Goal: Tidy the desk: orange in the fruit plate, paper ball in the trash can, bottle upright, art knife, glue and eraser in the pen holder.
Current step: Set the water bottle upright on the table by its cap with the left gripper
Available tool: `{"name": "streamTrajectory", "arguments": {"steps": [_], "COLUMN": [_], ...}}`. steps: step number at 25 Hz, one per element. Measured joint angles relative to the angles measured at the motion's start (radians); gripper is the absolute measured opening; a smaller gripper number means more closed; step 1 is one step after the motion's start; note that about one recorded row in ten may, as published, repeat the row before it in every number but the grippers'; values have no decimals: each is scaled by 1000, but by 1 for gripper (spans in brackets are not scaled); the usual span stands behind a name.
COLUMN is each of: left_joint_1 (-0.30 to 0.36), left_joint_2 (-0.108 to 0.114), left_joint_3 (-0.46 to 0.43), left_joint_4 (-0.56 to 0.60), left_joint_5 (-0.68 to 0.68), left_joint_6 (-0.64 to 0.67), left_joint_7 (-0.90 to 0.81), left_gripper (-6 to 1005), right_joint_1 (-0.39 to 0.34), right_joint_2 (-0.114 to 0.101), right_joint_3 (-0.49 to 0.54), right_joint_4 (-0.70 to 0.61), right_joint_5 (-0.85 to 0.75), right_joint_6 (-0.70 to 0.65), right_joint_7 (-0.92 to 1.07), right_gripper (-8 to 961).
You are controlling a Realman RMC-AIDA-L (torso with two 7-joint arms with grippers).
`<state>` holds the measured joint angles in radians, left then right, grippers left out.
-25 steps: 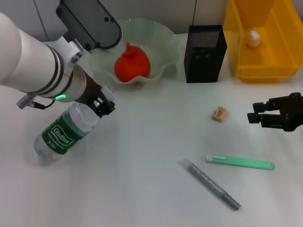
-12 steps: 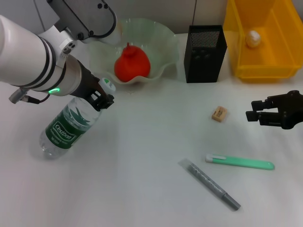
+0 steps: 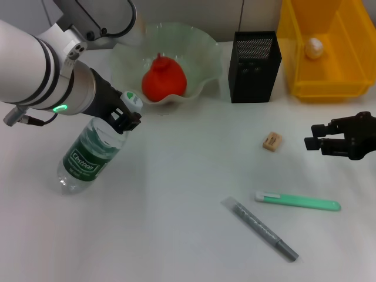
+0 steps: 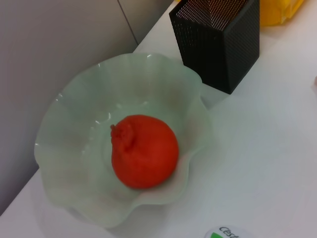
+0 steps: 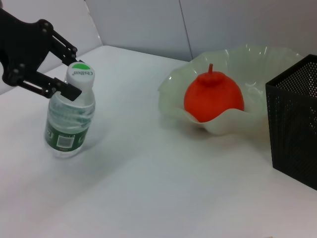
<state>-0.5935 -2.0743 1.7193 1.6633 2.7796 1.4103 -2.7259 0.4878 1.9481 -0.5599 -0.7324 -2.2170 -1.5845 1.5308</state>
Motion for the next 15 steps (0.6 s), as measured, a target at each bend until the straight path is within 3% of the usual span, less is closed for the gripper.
{"name": "streamTrajectory", "arguments": {"steps": [15], "left_joint_1": [18], "left_joint_2": [0], "left_joint_3": [-9], "left_joint_4": [75], "left_joint_5": [-1], "left_joint_6": [30], "left_joint_7": [-11], "left_gripper": [444], "right_joint_1": [0], "right_joint_2": [0], "right_joint_3": [0], "right_joint_4": [0], "right_joint_5": [1], "right_joint_6": [0], "right_joint_7": [0], "right_gripper": [410]}}
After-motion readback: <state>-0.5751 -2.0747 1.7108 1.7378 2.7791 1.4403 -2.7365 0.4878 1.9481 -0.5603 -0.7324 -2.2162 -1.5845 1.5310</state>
